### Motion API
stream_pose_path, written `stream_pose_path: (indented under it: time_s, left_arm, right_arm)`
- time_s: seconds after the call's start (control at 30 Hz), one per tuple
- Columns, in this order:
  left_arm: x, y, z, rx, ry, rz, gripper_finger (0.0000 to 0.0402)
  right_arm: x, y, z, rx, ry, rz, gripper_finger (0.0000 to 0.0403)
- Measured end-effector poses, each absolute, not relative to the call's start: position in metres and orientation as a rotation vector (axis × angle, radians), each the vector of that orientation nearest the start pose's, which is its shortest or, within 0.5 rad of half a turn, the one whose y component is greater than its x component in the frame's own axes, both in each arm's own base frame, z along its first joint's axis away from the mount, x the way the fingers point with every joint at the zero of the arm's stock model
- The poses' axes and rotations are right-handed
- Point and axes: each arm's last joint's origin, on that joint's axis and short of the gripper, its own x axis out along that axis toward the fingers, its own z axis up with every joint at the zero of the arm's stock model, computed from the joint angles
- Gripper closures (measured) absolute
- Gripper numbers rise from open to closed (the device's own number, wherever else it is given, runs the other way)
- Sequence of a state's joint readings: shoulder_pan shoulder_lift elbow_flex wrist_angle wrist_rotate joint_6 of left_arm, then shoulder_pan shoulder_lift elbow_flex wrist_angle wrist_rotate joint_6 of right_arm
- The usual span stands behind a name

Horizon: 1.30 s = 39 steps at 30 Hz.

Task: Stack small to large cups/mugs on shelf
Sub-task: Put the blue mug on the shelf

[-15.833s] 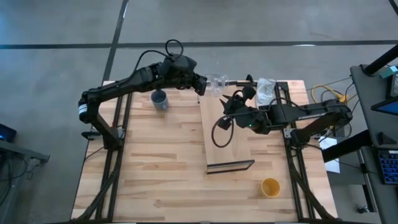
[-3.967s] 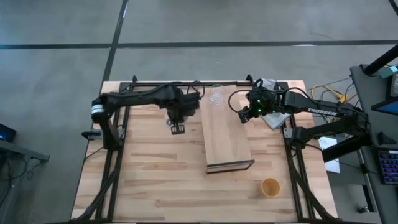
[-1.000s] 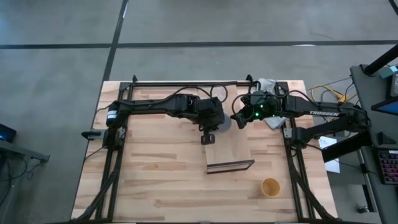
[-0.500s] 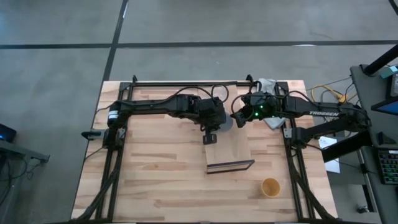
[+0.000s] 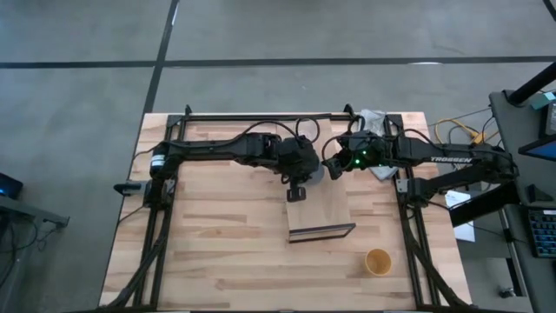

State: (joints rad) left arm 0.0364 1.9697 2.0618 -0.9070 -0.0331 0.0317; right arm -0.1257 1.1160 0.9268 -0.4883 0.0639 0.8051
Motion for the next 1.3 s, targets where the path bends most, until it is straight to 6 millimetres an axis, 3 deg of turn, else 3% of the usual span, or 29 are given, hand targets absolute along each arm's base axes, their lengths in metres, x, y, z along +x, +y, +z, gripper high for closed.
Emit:
stream_pose_path:
  time_s: [0.3, 1.07, 1.3]
  left_arm:
    - [0.430, 0.019, 0.360, 0.041, 0.774, 0.085, 0.0343]
    - [0.431, 0.010, 0.354, 0.018, 0.809, 0.001, 0.0340]
    - [0.421, 0.008, 0.354, 0.019, 0.890, -0.003, 0.0340]
  right_arm:
    - [0.230, -0.027, 0.293, 0.802, 0.572, -0.416, 0.0395]
    - [0.227, -0.019, 0.290, 0.752, 0.615, -0.450, 0.0394]
    - [0.225, -0.019, 0.291, 0.748, 0.620, -0.451, 0.0394]
